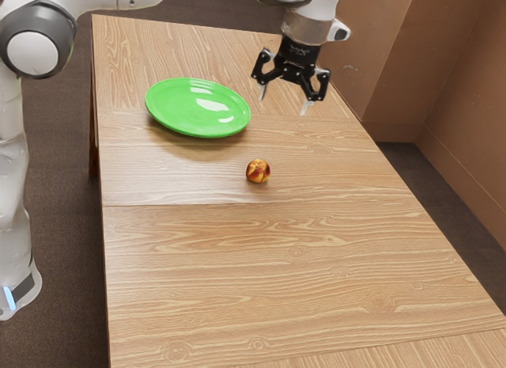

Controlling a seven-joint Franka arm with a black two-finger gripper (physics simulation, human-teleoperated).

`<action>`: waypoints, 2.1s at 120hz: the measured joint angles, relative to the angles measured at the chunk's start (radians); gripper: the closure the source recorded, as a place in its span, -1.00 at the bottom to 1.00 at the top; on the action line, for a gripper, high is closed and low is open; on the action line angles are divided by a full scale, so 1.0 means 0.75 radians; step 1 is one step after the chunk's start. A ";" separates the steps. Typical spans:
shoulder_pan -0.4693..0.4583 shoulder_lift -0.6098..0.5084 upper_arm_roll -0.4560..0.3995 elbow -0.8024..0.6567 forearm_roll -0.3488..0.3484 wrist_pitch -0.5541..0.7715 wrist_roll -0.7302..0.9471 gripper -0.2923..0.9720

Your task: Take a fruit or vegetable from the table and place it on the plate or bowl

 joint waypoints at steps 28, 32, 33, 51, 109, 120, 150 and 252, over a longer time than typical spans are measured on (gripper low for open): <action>-0.030 -0.036 -0.011 -0.003 -0.017 -0.036 -0.641 -0.54; -0.049 -0.034 0.001 -0.005 -0.023 -0.042 -0.701 -0.54; -0.053 -0.034 0.003 -0.005 -0.024 -0.043 -0.715 -0.54; -0.106 -0.323 0.028 -0.415 0.002 -0.015 -0.864 -0.54; -0.116 -0.493 0.250 -0.840 0.148 0.300 -0.918 -0.54; -0.060 -0.349 0.278 -0.714 0.162 0.325 -0.876 -0.54; -0.056 -0.109 0.245 -0.558 0.170 0.382 -0.660 -0.54; 0.085 -0.360 0.260 -0.898 0.013 0.581 -0.318 -0.54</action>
